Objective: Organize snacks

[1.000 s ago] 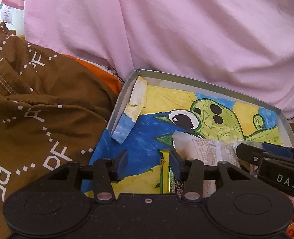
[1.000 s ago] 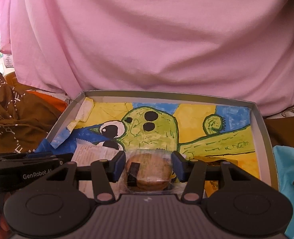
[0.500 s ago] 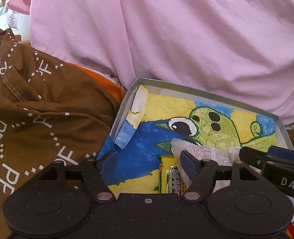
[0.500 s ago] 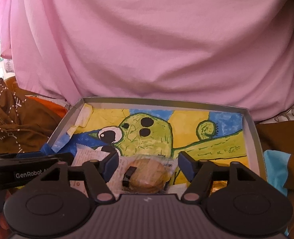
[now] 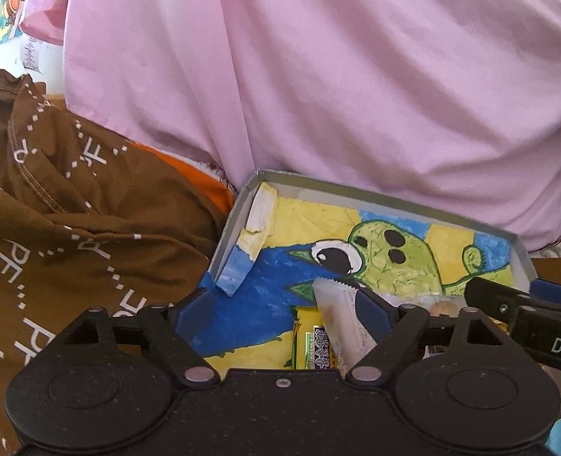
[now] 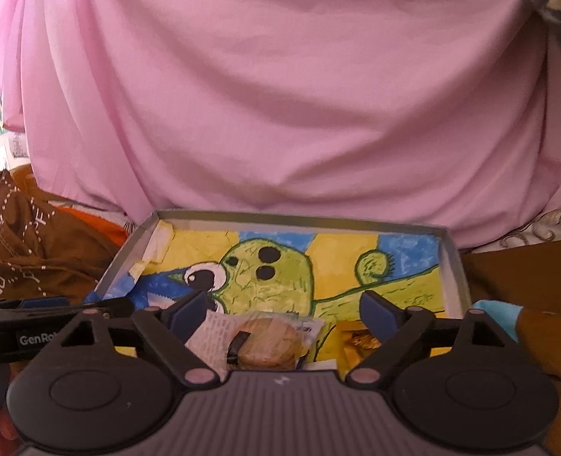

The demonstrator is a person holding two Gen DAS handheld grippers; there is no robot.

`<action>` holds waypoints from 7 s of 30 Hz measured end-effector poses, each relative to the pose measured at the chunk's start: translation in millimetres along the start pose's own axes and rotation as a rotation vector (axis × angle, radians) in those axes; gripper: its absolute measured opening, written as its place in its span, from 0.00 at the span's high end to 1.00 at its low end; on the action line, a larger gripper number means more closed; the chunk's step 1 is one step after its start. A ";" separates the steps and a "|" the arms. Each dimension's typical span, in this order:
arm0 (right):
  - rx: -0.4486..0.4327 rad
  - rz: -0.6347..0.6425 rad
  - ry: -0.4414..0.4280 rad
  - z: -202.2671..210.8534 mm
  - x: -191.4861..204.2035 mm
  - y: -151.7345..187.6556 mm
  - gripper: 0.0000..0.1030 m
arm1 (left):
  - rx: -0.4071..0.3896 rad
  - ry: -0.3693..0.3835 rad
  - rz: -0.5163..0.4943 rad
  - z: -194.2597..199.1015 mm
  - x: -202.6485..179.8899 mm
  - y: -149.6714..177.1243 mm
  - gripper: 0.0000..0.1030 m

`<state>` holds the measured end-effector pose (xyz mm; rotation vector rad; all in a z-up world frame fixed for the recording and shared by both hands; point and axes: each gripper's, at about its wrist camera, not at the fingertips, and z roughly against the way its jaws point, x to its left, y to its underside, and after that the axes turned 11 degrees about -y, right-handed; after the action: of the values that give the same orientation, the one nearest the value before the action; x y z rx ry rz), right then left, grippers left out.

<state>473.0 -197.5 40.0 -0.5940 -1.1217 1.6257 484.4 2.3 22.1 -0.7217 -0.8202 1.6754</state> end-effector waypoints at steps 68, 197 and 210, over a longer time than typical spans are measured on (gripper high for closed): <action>-0.039 0.046 -0.013 211.1 50.3 87.5 0.00 | -0.150 -0.037 -0.024 195.6 61.2 101.9 0.01; 0.119 0.005 -0.022 245.0 69.1 201.3 0.00 | -0.077 -0.074 -0.152 248.0 80.6 242.5 0.01; 0.122 0.005 -0.025 245.3 68.9 201.2 0.00 | -0.074 -0.073 -0.151 248.2 80.8 243.5 0.01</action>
<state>155.8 -233.6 -19.5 -0.4990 -1.0313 1.6969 132.5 -1.9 -37.3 -0.6358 -0.9683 1.5504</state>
